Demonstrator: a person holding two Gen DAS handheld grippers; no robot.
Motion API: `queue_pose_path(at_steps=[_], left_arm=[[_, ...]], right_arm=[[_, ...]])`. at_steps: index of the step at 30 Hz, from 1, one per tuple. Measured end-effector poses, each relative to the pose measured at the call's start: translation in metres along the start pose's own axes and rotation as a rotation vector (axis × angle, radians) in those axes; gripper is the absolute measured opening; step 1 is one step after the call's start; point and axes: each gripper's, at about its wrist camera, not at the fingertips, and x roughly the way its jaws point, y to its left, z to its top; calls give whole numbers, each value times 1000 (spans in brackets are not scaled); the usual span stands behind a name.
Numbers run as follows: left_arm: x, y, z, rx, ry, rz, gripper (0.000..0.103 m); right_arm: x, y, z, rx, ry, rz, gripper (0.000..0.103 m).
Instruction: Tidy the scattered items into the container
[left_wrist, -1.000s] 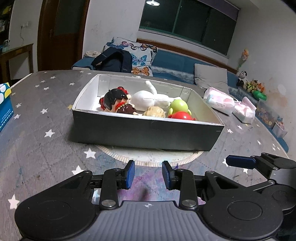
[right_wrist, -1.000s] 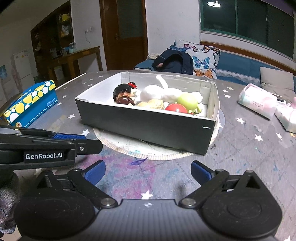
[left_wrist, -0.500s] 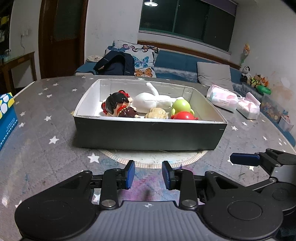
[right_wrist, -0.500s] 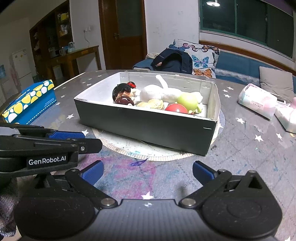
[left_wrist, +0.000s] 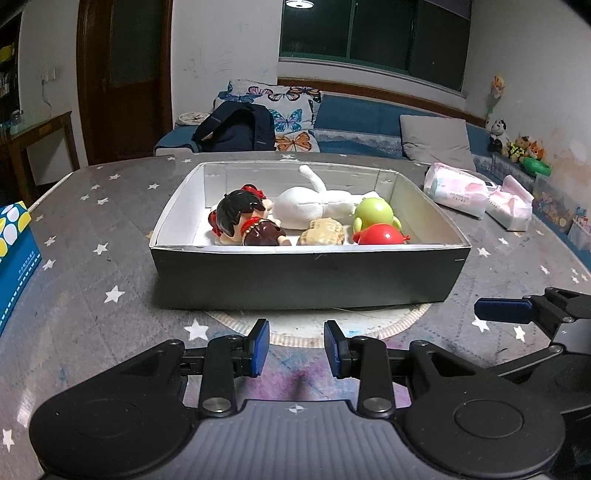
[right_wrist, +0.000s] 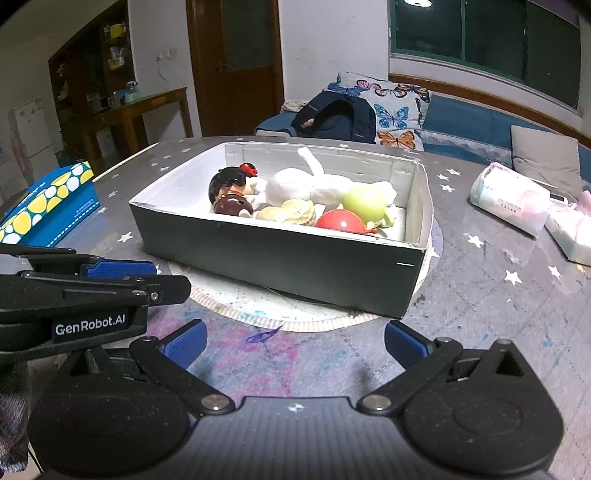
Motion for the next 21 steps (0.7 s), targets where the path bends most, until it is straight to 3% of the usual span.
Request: queue_pose_path(at_steps=[21], left_arm=[[22,-2,17,4,9,-27,34]], right_arm=[[24,-9,11,38,45,-32,103]])
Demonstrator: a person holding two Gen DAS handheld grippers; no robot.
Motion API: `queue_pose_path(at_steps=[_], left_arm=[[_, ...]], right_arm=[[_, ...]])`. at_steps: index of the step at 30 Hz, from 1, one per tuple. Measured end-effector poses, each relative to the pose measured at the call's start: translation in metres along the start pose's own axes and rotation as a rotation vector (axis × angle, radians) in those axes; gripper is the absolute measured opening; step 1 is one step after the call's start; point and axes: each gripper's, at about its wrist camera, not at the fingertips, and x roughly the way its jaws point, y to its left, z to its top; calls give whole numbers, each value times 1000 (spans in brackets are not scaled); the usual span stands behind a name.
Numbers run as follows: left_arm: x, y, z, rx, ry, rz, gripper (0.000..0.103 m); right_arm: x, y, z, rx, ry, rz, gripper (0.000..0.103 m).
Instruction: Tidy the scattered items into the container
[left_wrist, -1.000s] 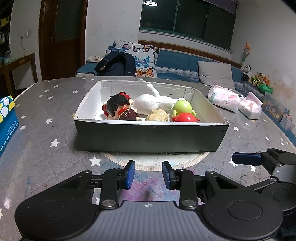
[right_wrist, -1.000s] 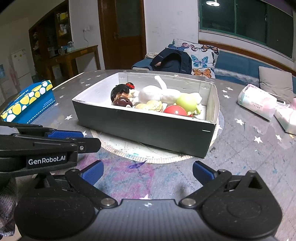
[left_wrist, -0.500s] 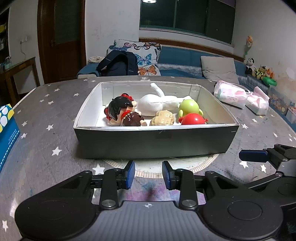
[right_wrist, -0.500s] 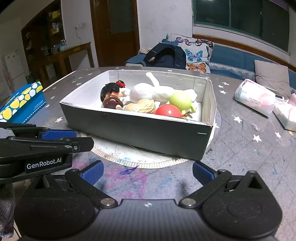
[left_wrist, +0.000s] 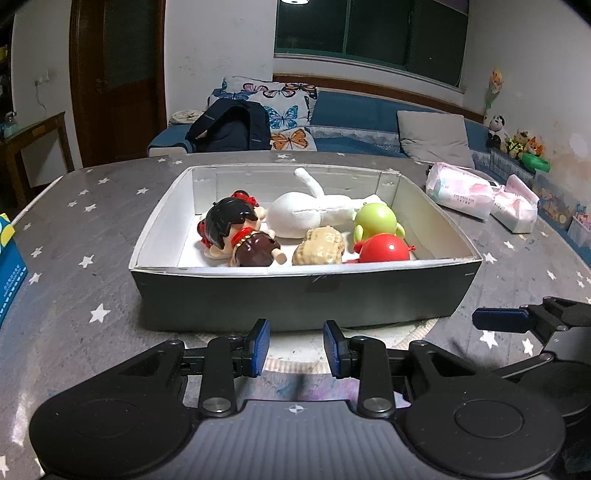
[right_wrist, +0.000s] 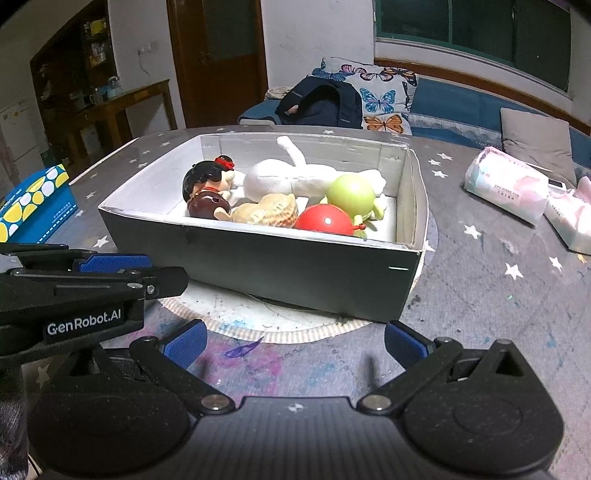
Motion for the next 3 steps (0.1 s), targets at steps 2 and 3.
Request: queue_pose_path(at_steps=[2,3], left_arm=[[1,-1,1,0,-7,-6,34],[1,-2,2,4,-11,-5,34]], right_arm=[[1,0,1,-1,0,-1,103],[1,0,1,-1,0,-1,103]])
